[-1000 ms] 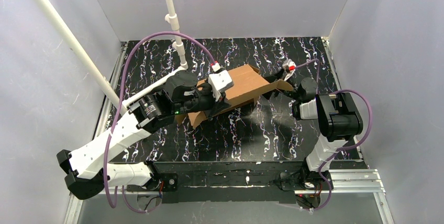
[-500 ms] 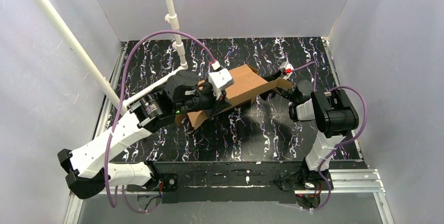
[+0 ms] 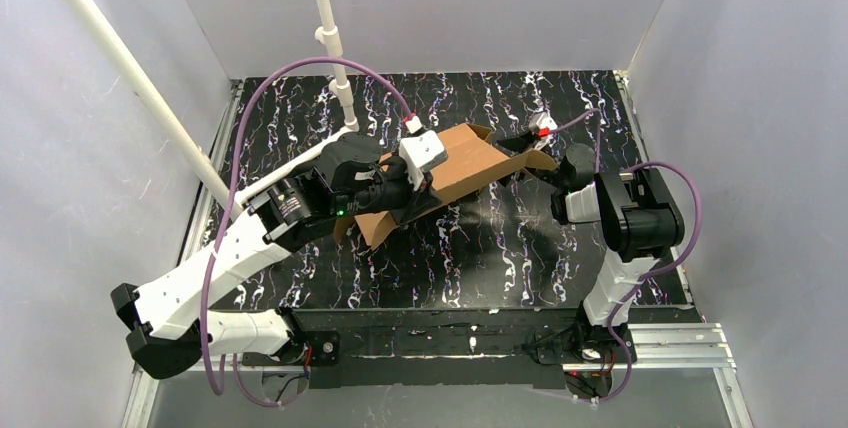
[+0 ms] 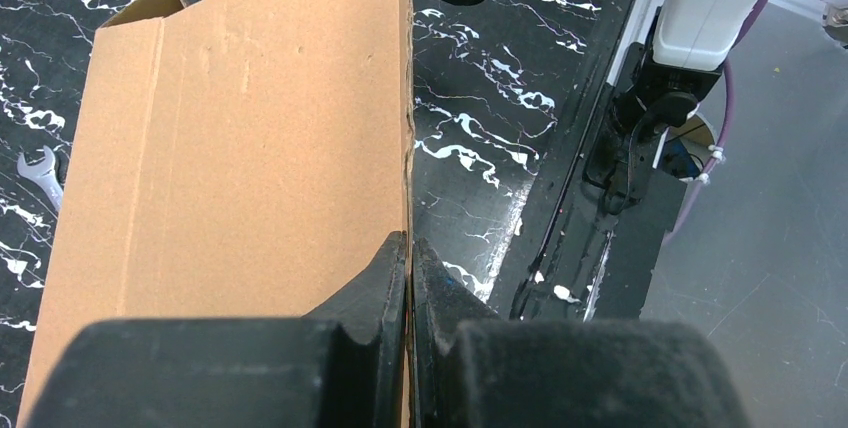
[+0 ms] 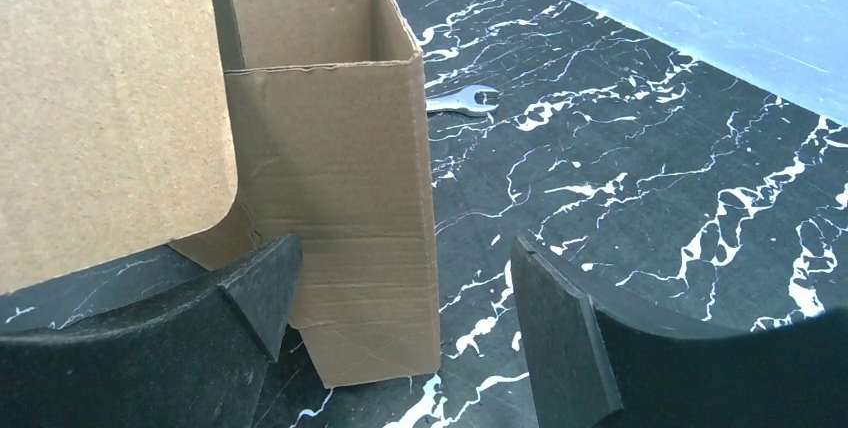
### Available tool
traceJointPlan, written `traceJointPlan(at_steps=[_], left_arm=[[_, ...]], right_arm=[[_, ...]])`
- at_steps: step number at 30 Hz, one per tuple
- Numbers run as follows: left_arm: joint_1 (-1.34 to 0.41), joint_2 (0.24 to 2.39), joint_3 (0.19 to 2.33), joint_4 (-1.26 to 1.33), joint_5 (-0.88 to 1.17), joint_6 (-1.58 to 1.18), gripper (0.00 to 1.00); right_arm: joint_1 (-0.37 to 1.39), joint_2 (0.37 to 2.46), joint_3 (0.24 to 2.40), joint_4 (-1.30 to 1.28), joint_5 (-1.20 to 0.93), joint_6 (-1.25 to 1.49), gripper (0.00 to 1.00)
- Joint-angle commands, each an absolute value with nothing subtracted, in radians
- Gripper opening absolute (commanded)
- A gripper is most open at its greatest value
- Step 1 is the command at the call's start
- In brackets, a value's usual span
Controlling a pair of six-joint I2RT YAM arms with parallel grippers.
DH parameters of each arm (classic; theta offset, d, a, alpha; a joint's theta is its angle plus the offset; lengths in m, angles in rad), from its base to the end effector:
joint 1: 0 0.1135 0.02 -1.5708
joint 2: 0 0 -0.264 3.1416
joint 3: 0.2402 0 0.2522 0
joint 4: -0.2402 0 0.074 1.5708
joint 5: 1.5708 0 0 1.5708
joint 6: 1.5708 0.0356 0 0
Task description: Fold the paper box
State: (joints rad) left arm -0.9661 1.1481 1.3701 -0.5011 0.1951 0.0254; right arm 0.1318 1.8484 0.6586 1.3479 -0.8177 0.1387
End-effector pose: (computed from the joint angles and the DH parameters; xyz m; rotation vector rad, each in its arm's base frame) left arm 0.1320 -0.2031 0.4367 1.0396 1.6242 -0.8247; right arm 0.3299 0.0699 0.1778 -0.6805 1.3517 0.7925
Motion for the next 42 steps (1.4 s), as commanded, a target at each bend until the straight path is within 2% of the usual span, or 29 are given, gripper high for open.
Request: traceJointPlan(at_steps=[1, 12, 23, 32, 39, 42], left_arm=[[-0.969, 1.150, 1.419, -0.515, 0.215, 0.024, 0.00], [-0.960, 1.167, 1.415, -0.498, 0.146, 0.009, 0.00], [-0.956, 1.175, 1.388, -0.424, 0.143, -0.070, 0.00], [-0.944, 1.155, 1.360, -0.422, 0.080, -0.099, 0.00], [-0.942, 1.163, 1.338, -0.431, 0.128, -0.076, 0.00], [-0.942, 1.154, 1.324, -0.438, 0.134, -0.064, 0.00]], right_arm=[[0.138, 1.858, 0.688, 1.407, -0.867, 0.089, 0.86], [0.139, 1.968, 0.710, 1.779, -1.057, 0.337, 0.87], [0.158, 1.941, 0.668, 1.772, -0.952, 0.312, 0.82], [0.154, 1.902, 0.633, 1.769, -0.989, 0.314, 0.80], [0.145, 1.893, 0.676, 1.599, -0.956, 0.338, 0.69], [0.126, 1.882, 0.678, 1.613, -0.991, 0.368, 0.68]])
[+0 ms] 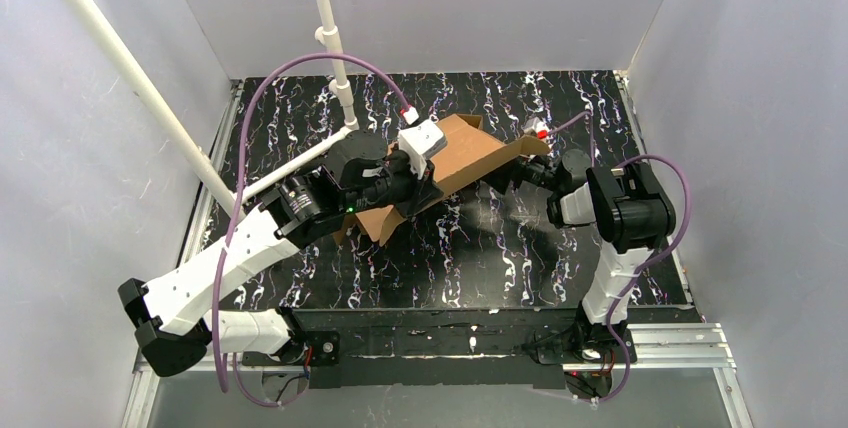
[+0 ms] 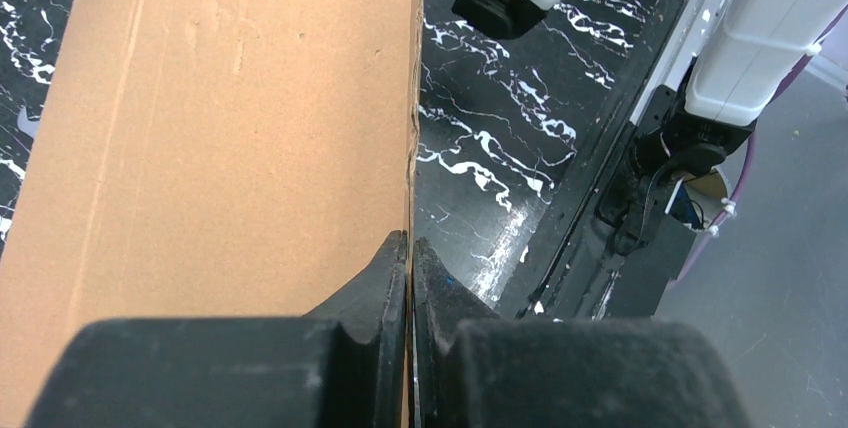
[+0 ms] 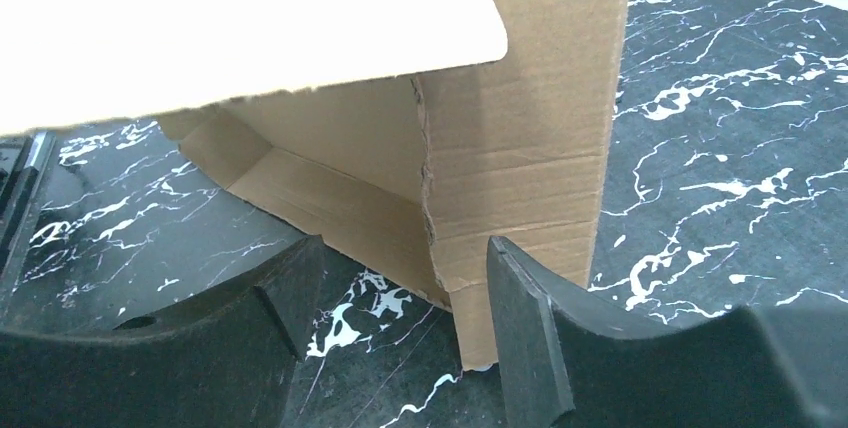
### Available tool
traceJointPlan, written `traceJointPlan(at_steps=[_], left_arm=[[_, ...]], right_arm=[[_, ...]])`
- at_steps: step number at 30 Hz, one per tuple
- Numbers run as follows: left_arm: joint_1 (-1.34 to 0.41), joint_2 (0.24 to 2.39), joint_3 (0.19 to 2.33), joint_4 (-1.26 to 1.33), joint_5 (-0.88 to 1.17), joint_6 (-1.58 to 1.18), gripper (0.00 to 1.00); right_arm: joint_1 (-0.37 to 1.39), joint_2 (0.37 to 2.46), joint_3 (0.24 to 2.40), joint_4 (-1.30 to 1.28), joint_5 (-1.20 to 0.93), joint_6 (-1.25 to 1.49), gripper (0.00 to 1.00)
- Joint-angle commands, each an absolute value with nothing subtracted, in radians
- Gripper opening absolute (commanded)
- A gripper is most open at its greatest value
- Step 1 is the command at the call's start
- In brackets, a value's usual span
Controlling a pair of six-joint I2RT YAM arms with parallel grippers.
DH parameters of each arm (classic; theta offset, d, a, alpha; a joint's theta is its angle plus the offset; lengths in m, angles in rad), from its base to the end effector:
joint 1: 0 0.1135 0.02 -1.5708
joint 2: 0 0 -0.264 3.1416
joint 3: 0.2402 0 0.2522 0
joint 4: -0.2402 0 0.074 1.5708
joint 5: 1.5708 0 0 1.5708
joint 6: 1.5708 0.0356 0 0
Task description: Fold the paper box
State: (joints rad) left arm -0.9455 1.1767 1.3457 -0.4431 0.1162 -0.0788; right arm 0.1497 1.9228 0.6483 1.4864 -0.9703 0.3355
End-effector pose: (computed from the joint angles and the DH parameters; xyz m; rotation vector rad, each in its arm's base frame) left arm 0.1461 -0.2094 0.4280 0.8840 1.7088 -0.8110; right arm 0.3238 0.0785 0.1643 -0.7185 1.3624 1.0437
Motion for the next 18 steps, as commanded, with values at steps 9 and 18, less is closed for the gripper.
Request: traceJointPlan(at_steps=[9, 18], left_arm=[[-0.941, 1.135, 1.316, -0.453, 0.152, -0.034, 0.00], [-0.940, 1.123, 1.318, -0.436, 0.187, -0.045, 0.00]], right_arm=[[-0.043, 1.787, 0.717, 1.513, -1.109, 0.428, 0.68], [0.040, 1.845, 0.978, 0.807, -0.929, -0.009, 0.81]])
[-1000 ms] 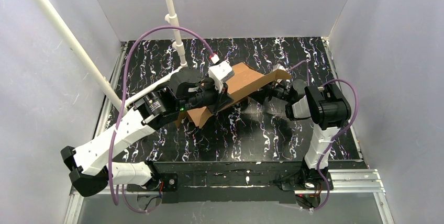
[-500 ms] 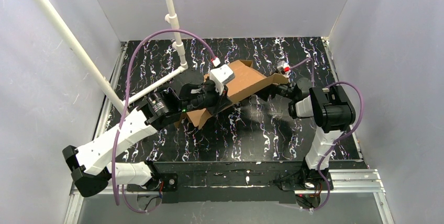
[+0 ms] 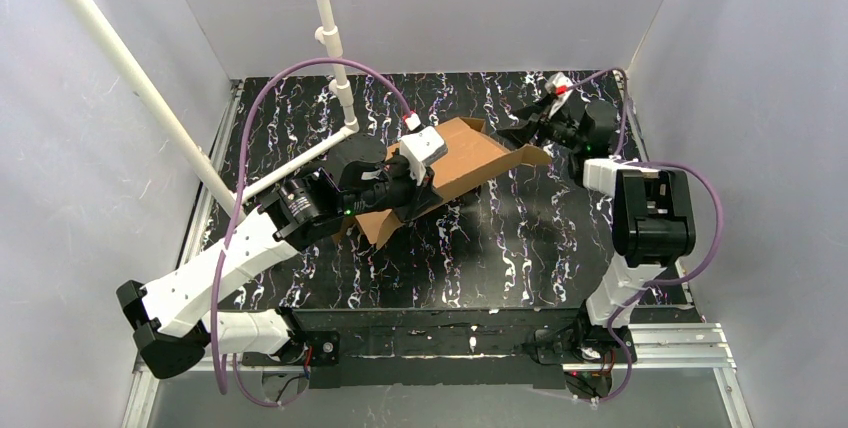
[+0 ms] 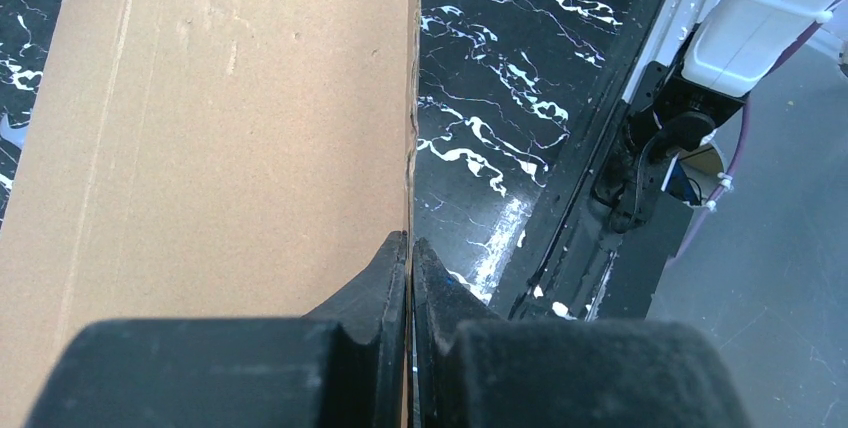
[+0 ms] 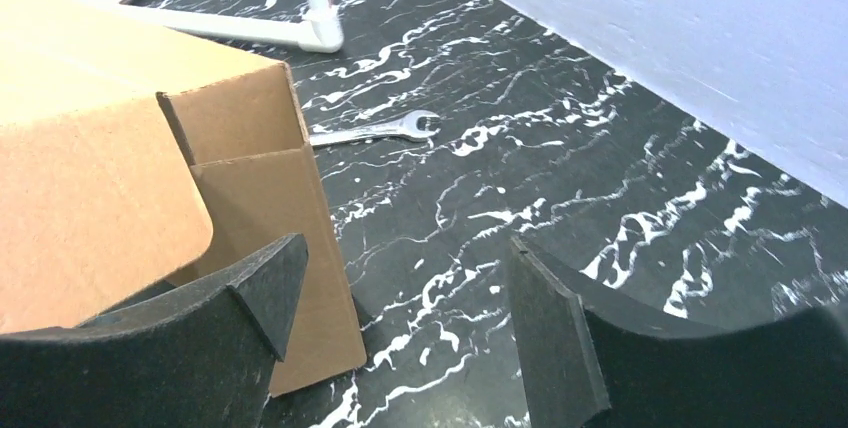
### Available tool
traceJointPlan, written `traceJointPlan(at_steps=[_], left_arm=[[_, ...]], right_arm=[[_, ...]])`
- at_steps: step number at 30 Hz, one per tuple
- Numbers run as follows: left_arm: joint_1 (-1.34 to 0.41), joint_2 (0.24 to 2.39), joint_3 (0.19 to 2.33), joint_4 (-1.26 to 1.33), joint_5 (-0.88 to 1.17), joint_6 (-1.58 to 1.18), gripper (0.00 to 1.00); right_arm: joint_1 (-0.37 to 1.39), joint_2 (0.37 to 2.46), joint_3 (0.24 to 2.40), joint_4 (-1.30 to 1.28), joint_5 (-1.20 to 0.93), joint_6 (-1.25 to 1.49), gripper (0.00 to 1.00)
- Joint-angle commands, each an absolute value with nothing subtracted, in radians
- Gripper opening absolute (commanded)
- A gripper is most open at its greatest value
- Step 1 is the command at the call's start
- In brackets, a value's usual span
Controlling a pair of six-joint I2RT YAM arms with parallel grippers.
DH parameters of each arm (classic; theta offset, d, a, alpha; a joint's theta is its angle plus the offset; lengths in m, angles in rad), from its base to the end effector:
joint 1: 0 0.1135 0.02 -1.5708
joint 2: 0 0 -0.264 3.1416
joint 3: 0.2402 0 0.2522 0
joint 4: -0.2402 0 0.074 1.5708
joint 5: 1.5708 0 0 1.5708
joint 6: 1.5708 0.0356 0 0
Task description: Fold the paper box
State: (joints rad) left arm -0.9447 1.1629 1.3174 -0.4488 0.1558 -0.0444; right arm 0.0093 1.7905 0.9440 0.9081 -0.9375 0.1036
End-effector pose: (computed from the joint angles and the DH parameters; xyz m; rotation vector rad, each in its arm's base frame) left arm 0.1435 -0.2079 0.4212 0.9463 1.6998 -0.8173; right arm 0.3794 0.0322 0.2333 -0.6865 1.4326 0.7911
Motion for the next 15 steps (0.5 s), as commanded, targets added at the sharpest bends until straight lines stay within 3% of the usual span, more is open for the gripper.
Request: traceJointPlan(at_steps=[1, 15], left_arm=[[-0.940, 1.124, 1.318, -0.435, 0.188, -0.045, 0.00], [-0.940, 1.145, 1.365, -0.455, 0.223, -0.037, 0.00]], right_arm=[[0.042, 1.868, 0.980, 0.861, -0.961, 0.025, 0.81], [0.110, 2.034, 1.011, 1.264, -1.183, 0.228, 0.81]])
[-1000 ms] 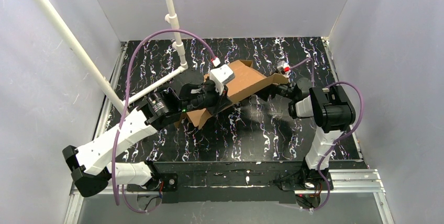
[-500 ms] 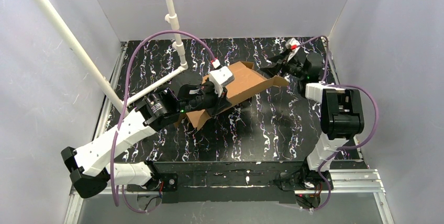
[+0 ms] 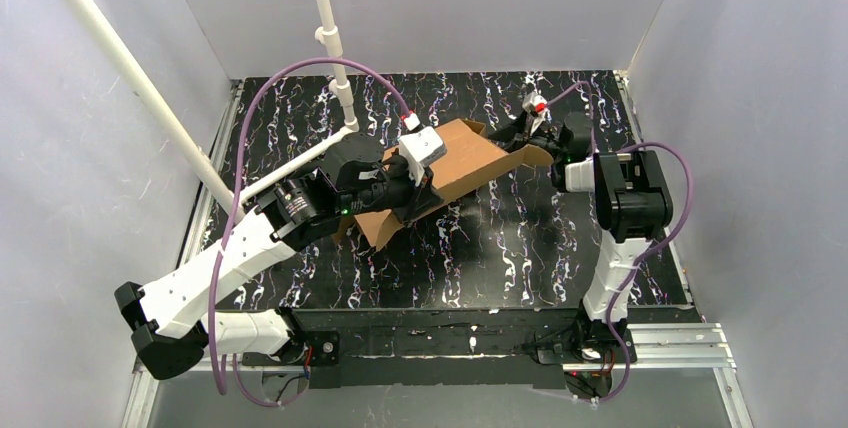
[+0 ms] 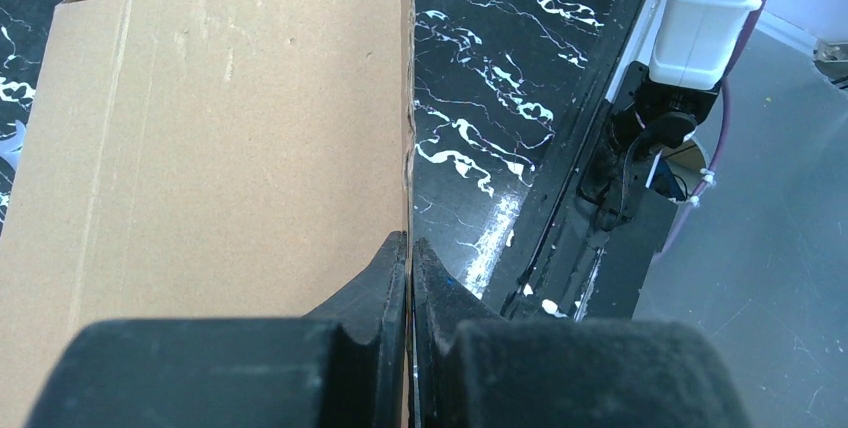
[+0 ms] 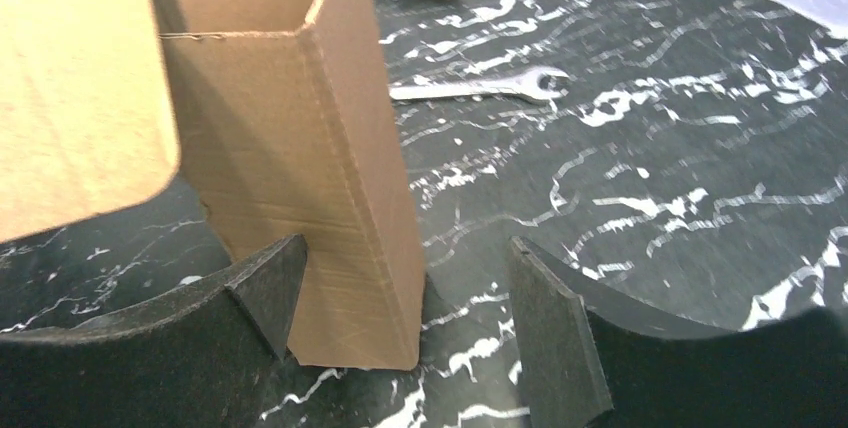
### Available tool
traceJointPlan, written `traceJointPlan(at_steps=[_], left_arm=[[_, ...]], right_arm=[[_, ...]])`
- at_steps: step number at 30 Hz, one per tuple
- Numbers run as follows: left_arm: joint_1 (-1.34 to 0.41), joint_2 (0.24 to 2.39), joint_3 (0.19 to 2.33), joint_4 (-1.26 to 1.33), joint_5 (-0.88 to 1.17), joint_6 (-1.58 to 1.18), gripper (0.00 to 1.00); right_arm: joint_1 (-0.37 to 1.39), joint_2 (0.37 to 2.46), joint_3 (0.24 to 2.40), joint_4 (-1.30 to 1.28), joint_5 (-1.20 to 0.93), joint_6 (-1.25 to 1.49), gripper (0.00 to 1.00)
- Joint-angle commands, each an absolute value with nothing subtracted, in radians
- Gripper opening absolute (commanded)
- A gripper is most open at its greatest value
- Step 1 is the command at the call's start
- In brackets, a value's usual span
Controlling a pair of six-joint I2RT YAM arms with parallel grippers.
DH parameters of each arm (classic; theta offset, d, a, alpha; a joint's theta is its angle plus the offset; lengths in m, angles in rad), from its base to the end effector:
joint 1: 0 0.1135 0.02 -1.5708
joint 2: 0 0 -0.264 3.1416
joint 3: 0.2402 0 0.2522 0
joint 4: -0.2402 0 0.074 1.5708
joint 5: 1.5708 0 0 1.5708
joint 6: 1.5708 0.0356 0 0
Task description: Fold the paper box
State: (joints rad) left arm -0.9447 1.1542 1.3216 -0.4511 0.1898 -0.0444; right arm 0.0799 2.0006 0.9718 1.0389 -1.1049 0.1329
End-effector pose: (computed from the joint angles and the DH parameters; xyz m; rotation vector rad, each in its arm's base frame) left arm 0.1407 -0.2060 0.4244 0.9661 1.6817 -0.8508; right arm 0.3939 0.0634 0.1755 -0.8405 1.4330 1.0157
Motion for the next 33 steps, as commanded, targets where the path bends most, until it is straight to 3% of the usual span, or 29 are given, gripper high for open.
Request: traceJointPlan(at_steps=[1, 5, 7, 13, 25, 33], left_arm=[[-0.941, 1.149, 1.368, -0.456, 0.224, -0.037, 0.00], [-0.941, 1.153, 1.372, -0.459, 0.220, -0.041, 0.00], [-0.940, 1.154, 1.378, -0.459, 0.212, -0.041, 0.00], [-0.938, 1.167, 1.388, -0.437, 0.206, -0.059, 0.00], [-0.936, 1.164, 1.366, -0.411, 0.200, -0.099, 0.00], [-0.930, 1.162, 1.378, -0.386, 0.212, -0.126, 0.00]], right_arm=[[0.112, 2.052, 1.017, 1.334, -1.192, 0.285, 0.81], [0.122, 2.154, 1.042, 1.749, -1.220, 0.637, 0.79], [0.130, 2.169, 1.041, 1.782, -1.237, 0.701, 0.72], [0.133, 2.101, 0.951, 1.776, -1.145, 0.648, 0.68], [0.165, 1.967, 0.873, 1.425, -1.045, 0.343, 0.63], [0.204, 1.959, 0.850, 1.421, -1.038, 0.301, 0.59]])
